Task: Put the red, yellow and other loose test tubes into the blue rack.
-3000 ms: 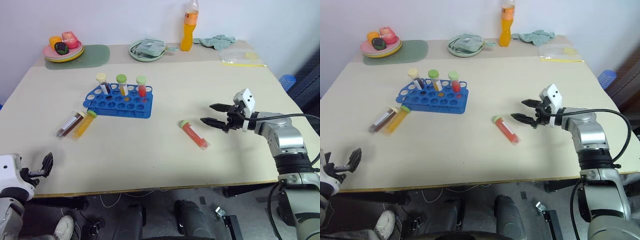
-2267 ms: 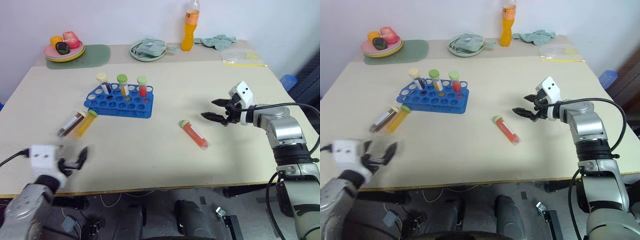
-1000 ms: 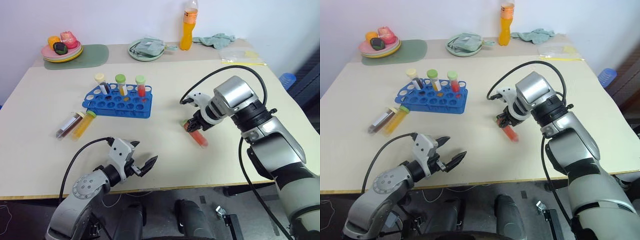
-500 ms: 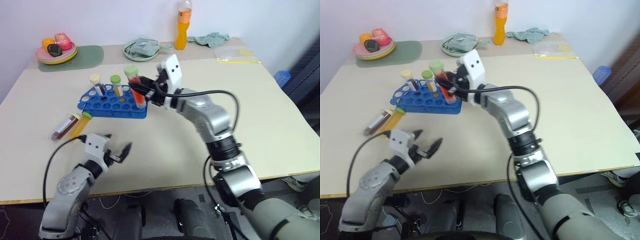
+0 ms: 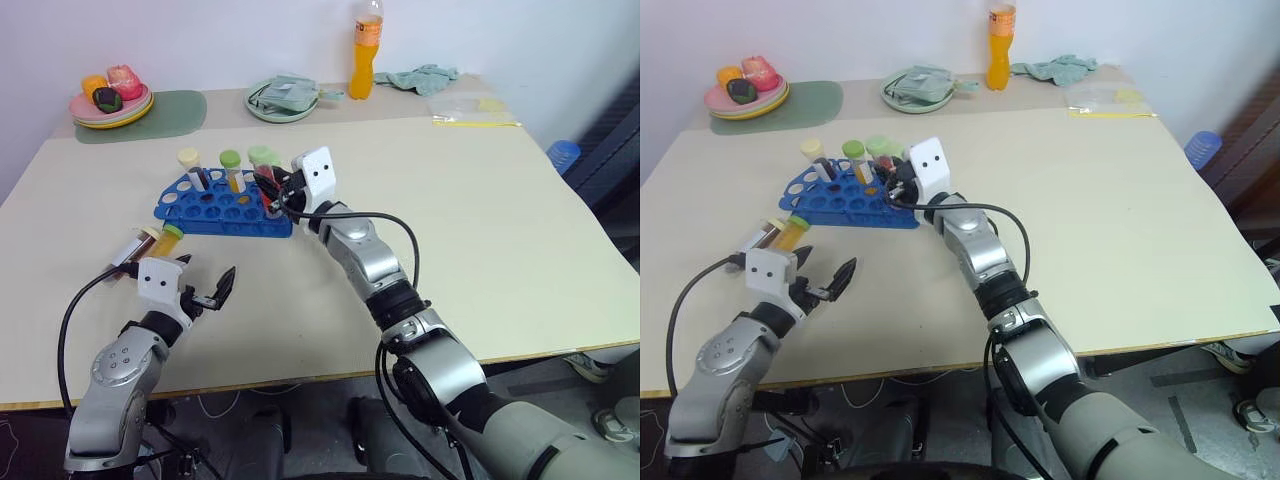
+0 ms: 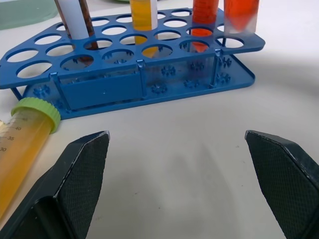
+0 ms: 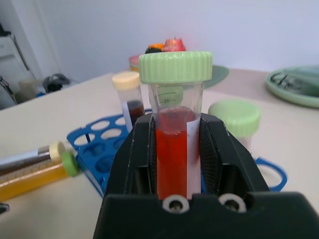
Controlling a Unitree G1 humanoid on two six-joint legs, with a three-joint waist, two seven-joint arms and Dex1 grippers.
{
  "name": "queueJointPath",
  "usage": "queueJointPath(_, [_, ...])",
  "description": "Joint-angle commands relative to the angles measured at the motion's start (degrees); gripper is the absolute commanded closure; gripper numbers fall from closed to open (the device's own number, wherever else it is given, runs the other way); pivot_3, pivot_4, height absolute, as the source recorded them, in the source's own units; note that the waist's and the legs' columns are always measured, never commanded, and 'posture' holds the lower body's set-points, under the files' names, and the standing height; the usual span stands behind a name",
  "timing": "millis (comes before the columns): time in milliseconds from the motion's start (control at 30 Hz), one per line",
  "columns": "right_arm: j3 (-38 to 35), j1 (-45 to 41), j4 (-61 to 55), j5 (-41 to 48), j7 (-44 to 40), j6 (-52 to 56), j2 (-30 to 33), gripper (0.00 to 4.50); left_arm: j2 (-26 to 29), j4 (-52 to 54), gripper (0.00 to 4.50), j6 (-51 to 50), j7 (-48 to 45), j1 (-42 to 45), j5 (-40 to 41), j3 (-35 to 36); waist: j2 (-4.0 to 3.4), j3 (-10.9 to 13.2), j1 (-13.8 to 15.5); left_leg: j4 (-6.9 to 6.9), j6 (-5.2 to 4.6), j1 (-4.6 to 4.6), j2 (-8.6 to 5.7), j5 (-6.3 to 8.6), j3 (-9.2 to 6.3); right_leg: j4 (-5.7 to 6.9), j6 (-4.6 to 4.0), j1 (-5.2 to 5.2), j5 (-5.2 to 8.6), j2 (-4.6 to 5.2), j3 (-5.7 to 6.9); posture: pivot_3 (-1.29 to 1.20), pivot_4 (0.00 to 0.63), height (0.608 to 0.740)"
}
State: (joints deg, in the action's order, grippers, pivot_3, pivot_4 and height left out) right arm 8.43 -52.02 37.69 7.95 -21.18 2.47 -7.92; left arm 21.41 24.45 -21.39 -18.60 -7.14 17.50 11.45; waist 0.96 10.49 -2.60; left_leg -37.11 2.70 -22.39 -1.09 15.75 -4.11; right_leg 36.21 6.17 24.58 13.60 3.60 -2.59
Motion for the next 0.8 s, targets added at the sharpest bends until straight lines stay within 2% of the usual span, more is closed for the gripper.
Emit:
queueJointPath(33, [-0.6, -3.0, 2.1, -0.9, 0.1, -2.9, -1.4, 3.76, -0.3, 1.5, 0.00, 0.6, 0.4, 0.2, 0.1, 0.7, 0.01, 0.0, 0.0, 0.00, 0.00, 0.00, 0.00, 0.00, 0.00, 0.00, 0.00, 0.00, 0.00, 0.00, -0.01, 0.00, 0.150, 0.740])
queueJointPath(433, [-2.1, -5.4, 12.0, -4.1, 3.4, -10.8, -2.4, 3.76, -0.5, 3.6, 0.00, -1.2, 1.0, 0.3, 0.4, 0.6, 0.00, 0.0, 0.0, 0.00, 0.01, 0.02, 0.00, 0.00, -0.01, 0.01, 0.00, -0.01, 0.00, -0.01, 0.00, 0.00, 0.150, 0.740])
queueJointPath(533, [-2.4, -3.8, 11.3, -2.7, -0.2, -11.4, -2.6, 3.76, -0.6, 3.9, 0.00, -1.9, 1.3, 0.5, 0.7, 1.0, 0.00, 0.0, 0.0, -0.01, 0.02, 0.02, 0.00, -0.01, -0.02, 0.02, -0.01, -0.02, 0.00, -0.01, 0.00, 0.00, 0.150, 0.740])
queueJointPath(800, [-1.4, 0.1, 2.0, -3.4, -2.5, -13.0, -1.6, 0.02, 1.5, 5.2, 0.00, -6.7, 1.7, 2.2, 3.8, 5.1, -0.02, 0.0, 0.0, 0.00, 0.03, 0.02, 0.00, -0.01, -0.08, 0.02, -0.01, -0.01, 0.00, -0.01, 0.00, 0.00, 0.150, 0.740])
